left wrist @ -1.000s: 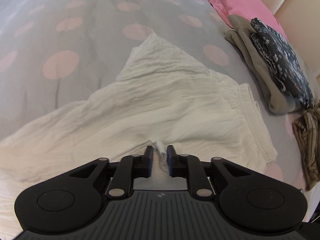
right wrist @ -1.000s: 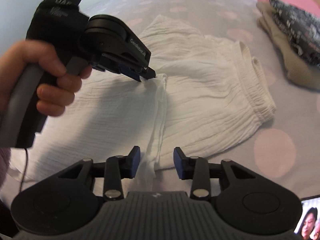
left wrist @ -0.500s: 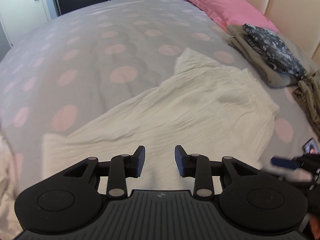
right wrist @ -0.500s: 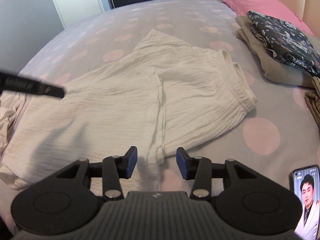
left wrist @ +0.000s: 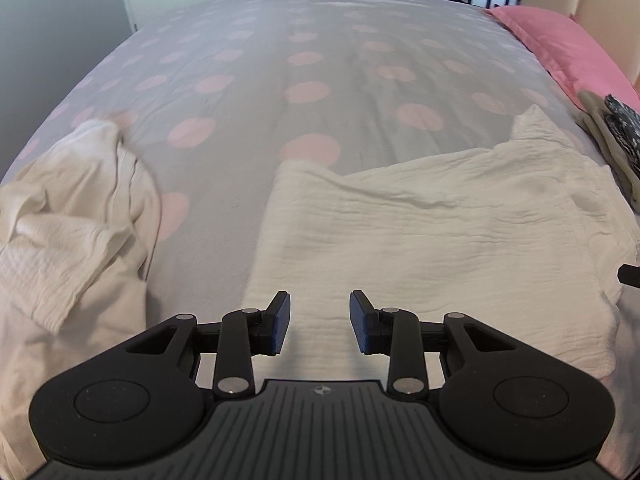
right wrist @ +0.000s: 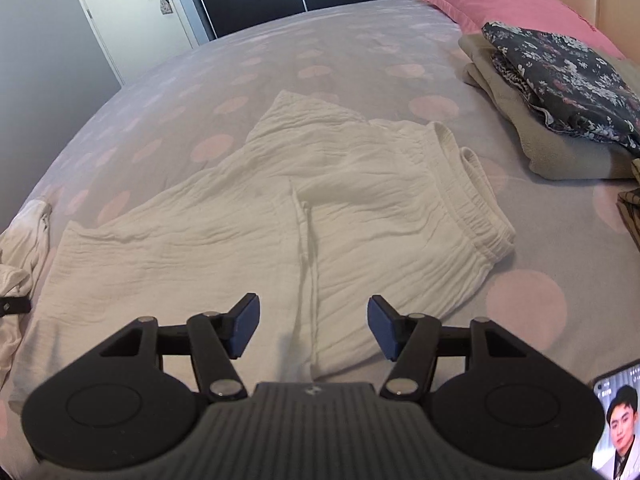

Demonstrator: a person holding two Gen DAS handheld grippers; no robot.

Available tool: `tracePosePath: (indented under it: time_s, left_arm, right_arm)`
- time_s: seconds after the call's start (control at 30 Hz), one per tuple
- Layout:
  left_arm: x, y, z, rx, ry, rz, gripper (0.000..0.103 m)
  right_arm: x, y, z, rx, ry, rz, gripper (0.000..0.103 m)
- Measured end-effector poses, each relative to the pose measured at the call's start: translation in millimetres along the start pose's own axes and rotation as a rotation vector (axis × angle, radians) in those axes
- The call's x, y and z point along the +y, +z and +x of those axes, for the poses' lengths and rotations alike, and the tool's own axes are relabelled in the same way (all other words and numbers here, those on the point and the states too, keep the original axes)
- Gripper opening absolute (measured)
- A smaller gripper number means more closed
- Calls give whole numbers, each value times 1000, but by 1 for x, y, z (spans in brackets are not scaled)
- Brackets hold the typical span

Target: Fold clothes

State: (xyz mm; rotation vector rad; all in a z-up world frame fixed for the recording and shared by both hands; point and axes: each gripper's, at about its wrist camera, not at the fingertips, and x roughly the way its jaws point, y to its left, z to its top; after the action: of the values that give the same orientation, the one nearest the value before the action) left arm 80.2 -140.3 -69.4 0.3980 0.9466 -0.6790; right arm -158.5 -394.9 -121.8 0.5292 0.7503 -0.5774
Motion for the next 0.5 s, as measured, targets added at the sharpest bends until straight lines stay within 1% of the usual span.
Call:
tracePosePath:
  time_s: [0.2, 0.3, 0.33, 0.37, 0.4, 0.43, 0.47, 0.5]
  left_arm:
    - [12, -6, 5, 13, 36, 8, 31]
    - [23, -6, 12, 25, 51, -33, 31]
    - [27, -6, 15, 27, 53, -49, 31]
    - [30, -5, 16, 26, 57, -65, 31]
    - [33, -4, 18, 23, 64, -81, 31]
    - [36, -3, 19, 19, 69, -95, 31]
    - [39, -2, 20, 15, 71, -109, 31]
    - [42, -1, 20, 12, 74, -120, 31]
  right_arm:
    - [7, 7, 34, 92, 8, 9, 63]
    - [13, 6, 52, 147, -11, 7, 63]
    - [15, 4, 56, 152, -25, 1, 61]
    - [19, 4, 57, 145, -37, -20, 53]
    - [23, 3, 59, 138, -48, -41, 41]
    - [28, 4, 58, 131, -45, -66, 33]
    - [33, 5, 56, 124, -43, -90, 17]
    - [37, 6, 54, 116, -50, -99, 12]
